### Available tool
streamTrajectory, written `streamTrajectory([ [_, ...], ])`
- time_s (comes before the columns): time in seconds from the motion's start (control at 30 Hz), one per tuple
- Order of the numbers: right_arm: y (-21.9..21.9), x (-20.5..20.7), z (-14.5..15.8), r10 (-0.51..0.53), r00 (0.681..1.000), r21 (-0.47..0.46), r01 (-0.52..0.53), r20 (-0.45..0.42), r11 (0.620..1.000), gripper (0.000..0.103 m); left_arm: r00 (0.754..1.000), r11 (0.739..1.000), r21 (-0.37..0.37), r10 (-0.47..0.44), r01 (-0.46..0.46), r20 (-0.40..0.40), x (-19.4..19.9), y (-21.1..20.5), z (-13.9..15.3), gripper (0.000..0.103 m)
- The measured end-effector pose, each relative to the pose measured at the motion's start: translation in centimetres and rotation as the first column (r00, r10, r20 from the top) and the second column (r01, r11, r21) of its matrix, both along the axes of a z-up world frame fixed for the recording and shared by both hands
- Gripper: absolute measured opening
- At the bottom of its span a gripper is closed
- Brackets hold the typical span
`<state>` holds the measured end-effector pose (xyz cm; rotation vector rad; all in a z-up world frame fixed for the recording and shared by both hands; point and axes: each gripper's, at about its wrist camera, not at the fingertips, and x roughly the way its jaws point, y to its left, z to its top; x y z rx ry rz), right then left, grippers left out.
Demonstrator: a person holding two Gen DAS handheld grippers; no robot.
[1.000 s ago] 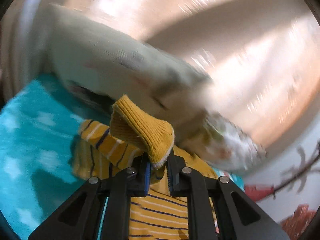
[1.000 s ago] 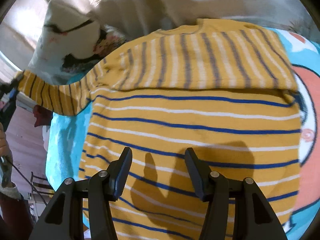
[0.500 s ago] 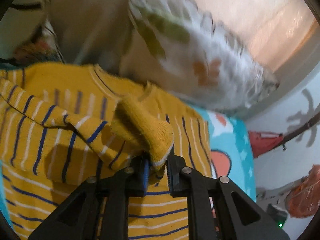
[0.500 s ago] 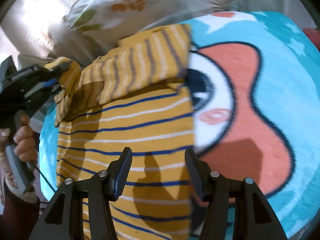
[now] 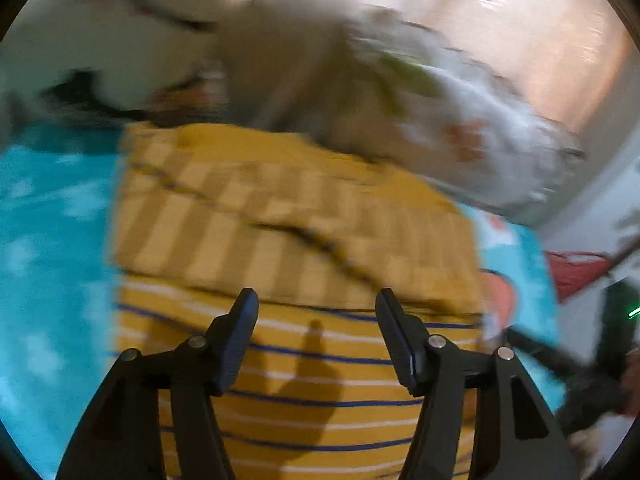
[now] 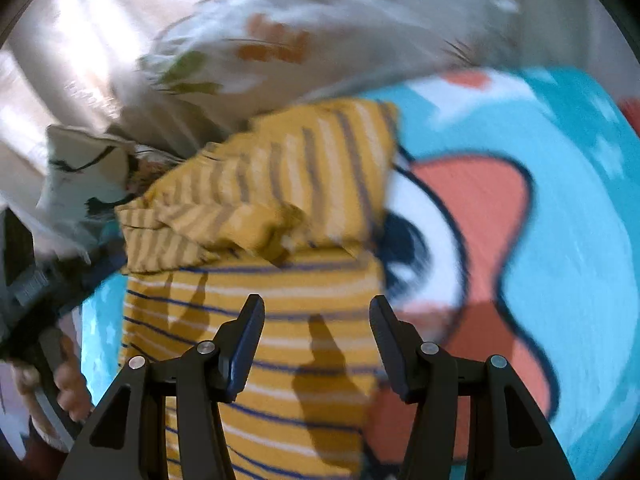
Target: Fold small clothes
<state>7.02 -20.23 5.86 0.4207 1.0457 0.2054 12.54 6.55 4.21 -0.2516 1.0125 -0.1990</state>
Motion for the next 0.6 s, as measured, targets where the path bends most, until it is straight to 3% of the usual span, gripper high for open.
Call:
streamTrajectory([
  [0.13,4.8,3.9,1.8,0.122,0.991,0.015,-0.123,0.054,0.992,0.059,0.981,0.979,0.06,0.193,-0.193,0.005,1.3,6.8,-0.9,0.06],
  [0.23,9.4,6.9,2.5,0.221,0.972,0.081,-0.227,0.082,0.971,0.059,0.96,0.958,0.074,0.278,-0.276,-0.03,2.9,10.3,-2.5,0.06],
  [0.43,19.8,13.4,0.2,0.401,0.915,0.345,-0.388,0.036,0.854,0.059,0.957,0.966,0.057,0.258,-0.253,-0.129,4.6,11.8,-6.2,0.06],
  [0.53,24.3,16.4,-2.5,0.444,0.896,0.449,-0.388,-0.022,0.805,0.059,0.96,0.971,0.026,0.239,-0.238,-0.146,4.8,11.8,-7.1,0.06],
  [0.6,26.7,18.3,-4.5,0.444,0.893,0.467,-0.366,-0.066,0.805,0.059,0.962,0.973,0.016,0.23,-0.23,-0.145,4.8,11.8,-7.3,0.06],
])
